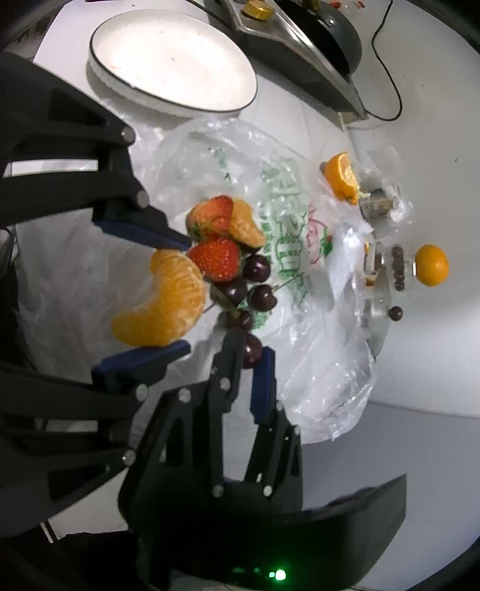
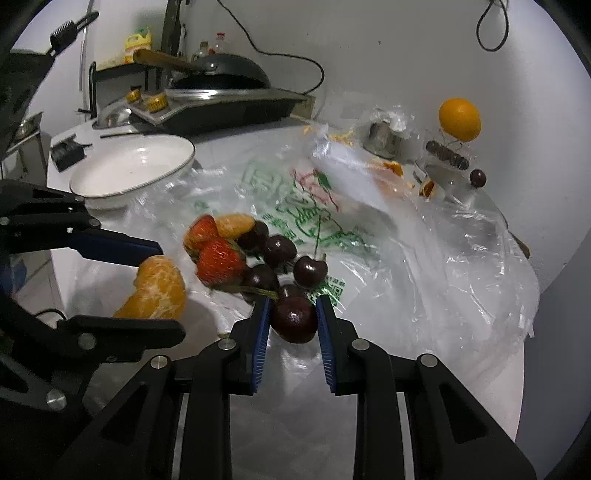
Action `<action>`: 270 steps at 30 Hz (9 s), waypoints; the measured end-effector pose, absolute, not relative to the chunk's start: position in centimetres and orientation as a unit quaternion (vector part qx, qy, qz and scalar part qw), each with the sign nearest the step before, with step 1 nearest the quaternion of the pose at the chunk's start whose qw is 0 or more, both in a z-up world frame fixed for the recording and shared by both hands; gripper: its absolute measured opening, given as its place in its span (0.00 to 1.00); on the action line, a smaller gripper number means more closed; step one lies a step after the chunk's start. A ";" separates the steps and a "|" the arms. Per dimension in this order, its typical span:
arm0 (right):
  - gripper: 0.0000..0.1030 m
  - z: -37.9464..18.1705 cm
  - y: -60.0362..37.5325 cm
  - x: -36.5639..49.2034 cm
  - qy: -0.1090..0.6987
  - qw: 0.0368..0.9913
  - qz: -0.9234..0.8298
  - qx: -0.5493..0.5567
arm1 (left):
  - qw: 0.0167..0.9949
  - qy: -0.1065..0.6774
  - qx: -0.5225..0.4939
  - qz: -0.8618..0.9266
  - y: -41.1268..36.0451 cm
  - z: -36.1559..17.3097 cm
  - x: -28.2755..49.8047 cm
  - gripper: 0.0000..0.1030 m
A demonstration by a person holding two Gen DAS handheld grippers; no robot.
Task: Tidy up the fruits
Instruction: 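Carry the orange segment and cherry over the white plate with both tools, then open the left tool onto the plate while the right tool releases the cherry there, then grasp a red strawberry with the left tool while the right tool grasps another cherry, then lift the strawberry off the bag with the left tool while the right tool holds the cherry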
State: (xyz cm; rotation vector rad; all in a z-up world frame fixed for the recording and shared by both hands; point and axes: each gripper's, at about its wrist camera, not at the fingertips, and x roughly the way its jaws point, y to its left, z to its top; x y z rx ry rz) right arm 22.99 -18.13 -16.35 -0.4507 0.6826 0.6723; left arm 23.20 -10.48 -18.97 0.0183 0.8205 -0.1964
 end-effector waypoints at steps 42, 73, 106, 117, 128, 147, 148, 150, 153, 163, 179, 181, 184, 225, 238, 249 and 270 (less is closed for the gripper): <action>0.26 -10.9 -3.4 18.6 0.280 0.858 0.358 -0.237 | 0.949 0.312 -0.044 0.011 8.5 -15.9 17.4 0.49; 0.26 -15.7 5.0 20.3 0.342 0.807 0.409 -0.253 | 0.934 0.348 -0.082 0.011 13.7 -19.7 18.7 0.49; 0.32 -13.5 -0.2 21.1 0.334 0.841 0.364 -0.223 | 0.934 0.346 -0.086 0.022 12.5 -18.2 18.4 0.70; 0.32 -13.0 -5.0 21.2 0.329 0.857 0.343 -0.198 | 0.939 0.339 -0.066 0.001 8.5 -16.9 19.2 0.71; 0.32 -13.2 -10.5 21.7 0.329 0.874 0.316 -0.168 | 0.939 0.341 -0.039 -0.019 3.9 -16.0 20.1 0.71; 0.32 -15.5 -17.8 24.0 0.347 0.883 0.290 -0.124 | 0.930 0.362 0.020 -0.055 -3.5 -16.1 22.6 0.71; 0.32 -15.7 -17.9 24.1 0.349 0.882 0.291 -0.122 | 0.930 0.362 0.024 -0.056 -3.8 -16.2 22.7 0.71; 0.32 -16.2 -18.2 24.4 0.355 0.879 0.293 -0.120 | 0.930 0.362 0.032 -0.059 -4.4 -16.4 22.8 0.71; 0.32 -16.8 -18.5 24.7 0.362 0.875 0.298 -0.119 | 0.928 0.364 0.047 -0.063 -5.1 -16.7 23.0 0.71; 0.37 -18.5 -18.6 25.7 0.384 0.858 0.318 -0.122 | 0.920 0.378 0.083 -0.066 -6.5 -18.0 24.2 0.70; 0.22 -18.7 -19.1 26.3 0.388 0.854 0.327 -0.114 | 0.897 0.398 0.172 -0.085 -7.2 -20.4 26.4 0.56; 0.21 -18.6 -19.4 26.3 0.386 0.856 0.324 -0.112 | 0.893 0.404 0.176 -0.091 -6.9 -20.8 26.7 0.54; 0.19 -18.6 -19.5 26.4 0.388 0.856 0.324 -0.109 | 0.888 0.410 0.181 -0.099 -6.4 -21.2 27.1 0.49; 0.26 -17.0 -18.2 25.1 0.386 0.865 0.293 -0.132 | 0.902 0.367 0.142 -0.176 -4.2 -18.6 26.1 0.36; 0.26 -14.2 -19.1 23.0 0.355 0.885 0.271 -0.133 | 0.929 0.314 0.075 -0.179 -2.8 -15.6 23.8 0.36; 0.26 -14.1 -18.8 21.9 0.354 0.884 0.276 -0.130 | 0.904 0.354 0.103 -0.218 -4.3 -17.8 22.6 0.36; 0.26 -15.2 -20.8 21.6 0.359 0.886 0.273 -0.111 | 0.895 0.388 0.125 -0.184 -6.0 -19.5 24.1 0.52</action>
